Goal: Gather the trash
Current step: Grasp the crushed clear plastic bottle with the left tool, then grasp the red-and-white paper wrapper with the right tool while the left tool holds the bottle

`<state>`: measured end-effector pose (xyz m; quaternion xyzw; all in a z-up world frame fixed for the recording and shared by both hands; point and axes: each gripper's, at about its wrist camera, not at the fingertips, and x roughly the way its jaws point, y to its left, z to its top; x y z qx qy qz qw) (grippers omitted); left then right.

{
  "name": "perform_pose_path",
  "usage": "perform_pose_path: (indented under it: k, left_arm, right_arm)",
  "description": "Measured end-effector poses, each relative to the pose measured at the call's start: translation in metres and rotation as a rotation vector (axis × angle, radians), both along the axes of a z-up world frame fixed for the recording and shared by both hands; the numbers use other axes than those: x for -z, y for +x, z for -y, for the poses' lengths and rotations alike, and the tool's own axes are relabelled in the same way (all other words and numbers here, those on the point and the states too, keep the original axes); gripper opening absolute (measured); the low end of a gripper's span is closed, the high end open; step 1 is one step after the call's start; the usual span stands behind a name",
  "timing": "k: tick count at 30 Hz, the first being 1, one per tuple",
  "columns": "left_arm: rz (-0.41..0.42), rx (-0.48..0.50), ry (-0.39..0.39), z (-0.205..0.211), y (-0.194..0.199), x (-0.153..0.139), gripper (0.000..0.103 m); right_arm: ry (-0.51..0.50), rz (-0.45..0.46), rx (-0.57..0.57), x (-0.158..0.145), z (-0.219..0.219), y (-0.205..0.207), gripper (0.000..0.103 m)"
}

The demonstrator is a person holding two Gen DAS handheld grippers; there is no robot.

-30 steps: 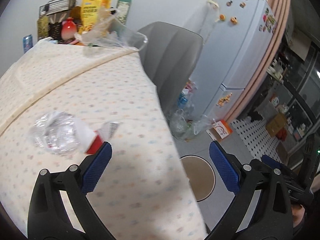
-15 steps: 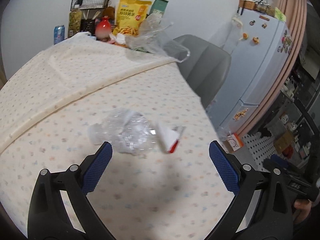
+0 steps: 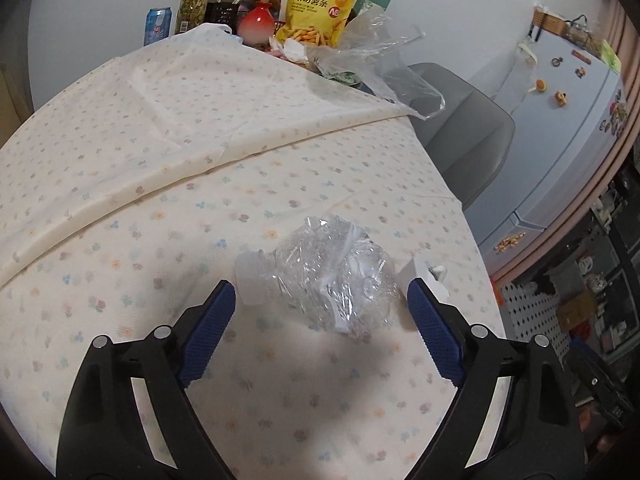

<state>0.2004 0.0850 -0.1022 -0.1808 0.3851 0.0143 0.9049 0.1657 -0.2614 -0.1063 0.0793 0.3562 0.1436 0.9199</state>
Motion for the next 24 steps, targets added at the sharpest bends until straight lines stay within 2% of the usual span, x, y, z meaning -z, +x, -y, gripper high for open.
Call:
perform_pose_path:
  k: [4,7,8,9,12,19,24]
  left_arm:
    - [-0.013,-0.029,-0.042,-0.011,0.009,0.006,0.086]
    - [-0.027,-0.027,-0.106,-0.015,0.015,0.014,0.082]
    - [-0.032,-0.026,-0.118,-0.016,0.017,0.017,0.078]
    - [-0.043,-0.031,-0.131,-0.017,0.019,0.021,0.069]
    - [-0.035,-0.039,-0.154,-0.019,0.019,0.022,0.068]
    - [0.011,-0.053,-0.147,-0.028,0.002,0.008,0.067]
    - [0.034,-0.093,-0.129,-0.042,-0.015,-0.004,0.067]
  right_arm:
    - [0.002,-0.005,0.000,0.002,0.000,0.004,0.095]
    - [0.003,-0.007,-0.002,0.002,-0.001,0.007,0.095]
    - [0.003,-0.007,-0.003,0.002,-0.002,0.008,0.095]
    - [0.004,-0.007,-0.005,0.002,-0.003,0.009,0.095]
    - [0.004,-0.007,-0.013,0.001,-0.008,0.013,0.095]
    - [0.000,-0.004,-0.059,-0.003,-0.029,0.025,0.095]
    - [-0.008,-0.008,-0.127,-0.004,-0.060,0.036,0.095]
